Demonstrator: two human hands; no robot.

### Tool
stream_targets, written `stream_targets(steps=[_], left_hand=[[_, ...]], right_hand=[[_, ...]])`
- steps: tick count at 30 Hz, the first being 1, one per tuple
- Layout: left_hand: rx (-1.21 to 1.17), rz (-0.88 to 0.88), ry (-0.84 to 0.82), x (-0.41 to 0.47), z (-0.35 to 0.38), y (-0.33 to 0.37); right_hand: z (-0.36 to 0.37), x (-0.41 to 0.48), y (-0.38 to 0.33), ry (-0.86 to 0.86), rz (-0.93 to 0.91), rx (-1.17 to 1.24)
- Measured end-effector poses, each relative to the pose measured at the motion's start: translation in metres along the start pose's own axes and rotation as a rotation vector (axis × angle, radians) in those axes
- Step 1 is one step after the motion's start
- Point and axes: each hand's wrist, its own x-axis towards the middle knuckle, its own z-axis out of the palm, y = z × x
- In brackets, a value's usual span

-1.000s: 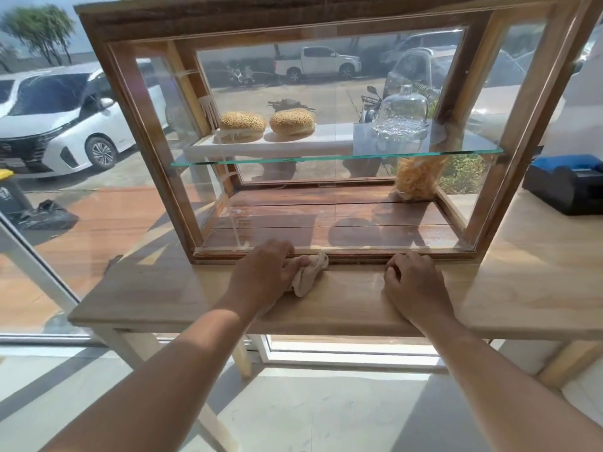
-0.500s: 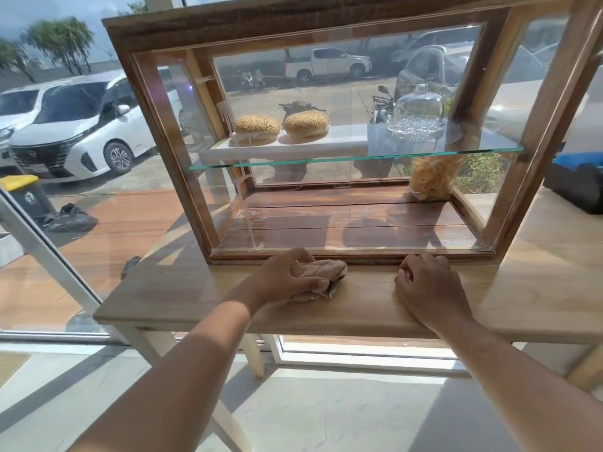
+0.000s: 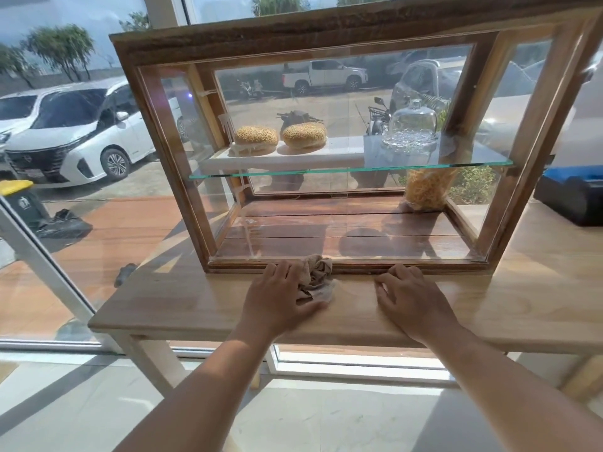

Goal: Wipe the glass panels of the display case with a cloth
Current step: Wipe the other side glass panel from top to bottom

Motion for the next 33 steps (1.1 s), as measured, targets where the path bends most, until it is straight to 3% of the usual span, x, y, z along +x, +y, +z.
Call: stream_targets(steps=[5, 14, 20, 27, 33], left_hand=[[0.029, 0.01, -0.017, 0.01, 0.0, -0.004], [0.004, 0.21, 0.095, 0.013, -0.006, -0.009], [-0.036, 0.277, 0.324, 0.036, -0.045, -0.009], [-0.046, 0.249, 0.632, 0.091, -0.133, -0.022], [0.05, 0.295, 0.854, 0.127, -0.178, -0.037]], right_hand=[[-0.015, 0.018, -0.019, -0.007, -0.198, -0.178], [-0.125, 0.127, -0.055, 0.648, -0.546, -0.302], [-0.205, 0.181, -0.072, 0.973, -0.587, -0.411], [-0.236, 0.226, -0.085, 0.759, -0.466, -0.5], [-0.22, 0.234, -0.081, 0.837, -0.416, -0.576]])
